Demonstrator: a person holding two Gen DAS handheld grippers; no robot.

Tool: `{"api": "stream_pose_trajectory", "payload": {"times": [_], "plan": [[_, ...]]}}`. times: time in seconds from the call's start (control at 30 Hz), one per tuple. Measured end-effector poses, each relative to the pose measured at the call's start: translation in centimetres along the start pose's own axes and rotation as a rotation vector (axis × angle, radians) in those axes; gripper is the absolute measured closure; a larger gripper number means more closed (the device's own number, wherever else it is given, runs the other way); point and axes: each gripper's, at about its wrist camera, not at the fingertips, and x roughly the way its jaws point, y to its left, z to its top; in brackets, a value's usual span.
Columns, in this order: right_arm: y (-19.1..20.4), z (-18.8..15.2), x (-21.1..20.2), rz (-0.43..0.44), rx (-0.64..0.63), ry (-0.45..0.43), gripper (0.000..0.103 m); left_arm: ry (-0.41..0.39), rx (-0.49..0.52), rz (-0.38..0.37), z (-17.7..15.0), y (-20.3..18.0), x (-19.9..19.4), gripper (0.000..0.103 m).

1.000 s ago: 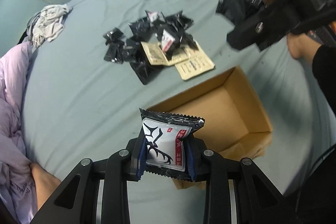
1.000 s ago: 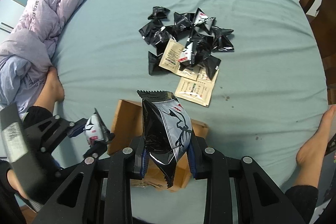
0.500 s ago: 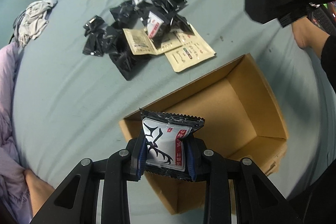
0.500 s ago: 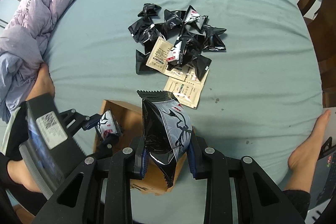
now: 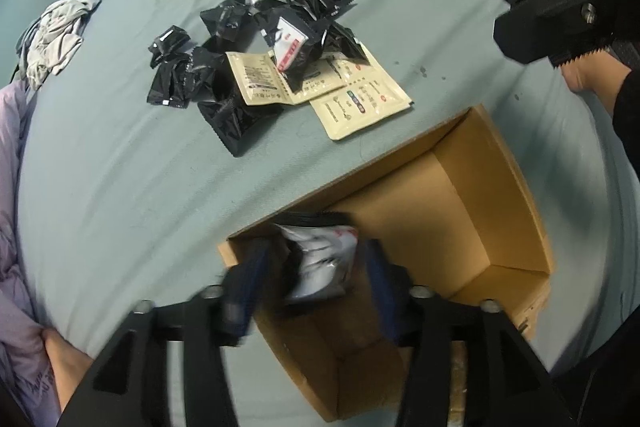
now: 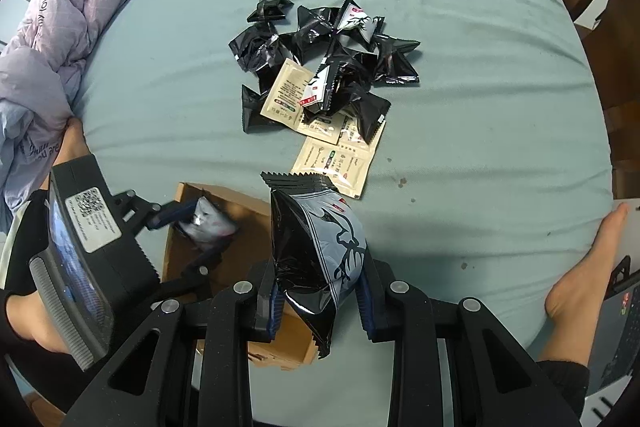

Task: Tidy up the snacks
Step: 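Carry the packet into the box and open the left gripper while the right holds its packet, then lower the deer-print packet into the box and open the right gripper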

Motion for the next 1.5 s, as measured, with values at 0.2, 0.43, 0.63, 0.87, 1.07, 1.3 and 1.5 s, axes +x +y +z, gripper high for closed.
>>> {"api": "stream_pose_trajectory", "payload": {"times": [0.2,0.43,0.63,0.87,1.07,1.3,1.5], "plan": [[0.3,-0.2,-0.1,-0.002,-0.004,-0.004,0.075,-0.047,-0.032,-0.001,0.7,1.0,-2.1,0.023],[1.3,-0.7,0.9,0.005,-0.023,0.030,0.075,-0.079,-0.116,-0.008,0.2,3.8,-4.2,0.023],[3.4,-2.0,3.9,0.025,-0.092,0.127,0.075,-0.079,-0.132,-0.041,-1.6,5.3,-4.8,0.023],[5.3,-3.8,9.2,-0.039,-0.173,0.262,0.075,-0.052,-0.096,-0.052,-3.6,5.0,-4.7,0.023],[6.1,-4.5,12.7,-0.085,-0.221,0.341,0.075,-0.045,-0.062,-0.057,-4.4,4.3,-4.8,0.023],[6.8,-4.5,14.7,-0.121,-0.260,0.366,0.075,-0.045,-0.014,-0.057,-4.7,3.2,-4.8,0.023],[6.1,-3.9,14.8,-0.091,-0.203,0.368,0.071,-0.039,0.013,-0.055,-4.8,2.7,-4.6,0.023]]}}
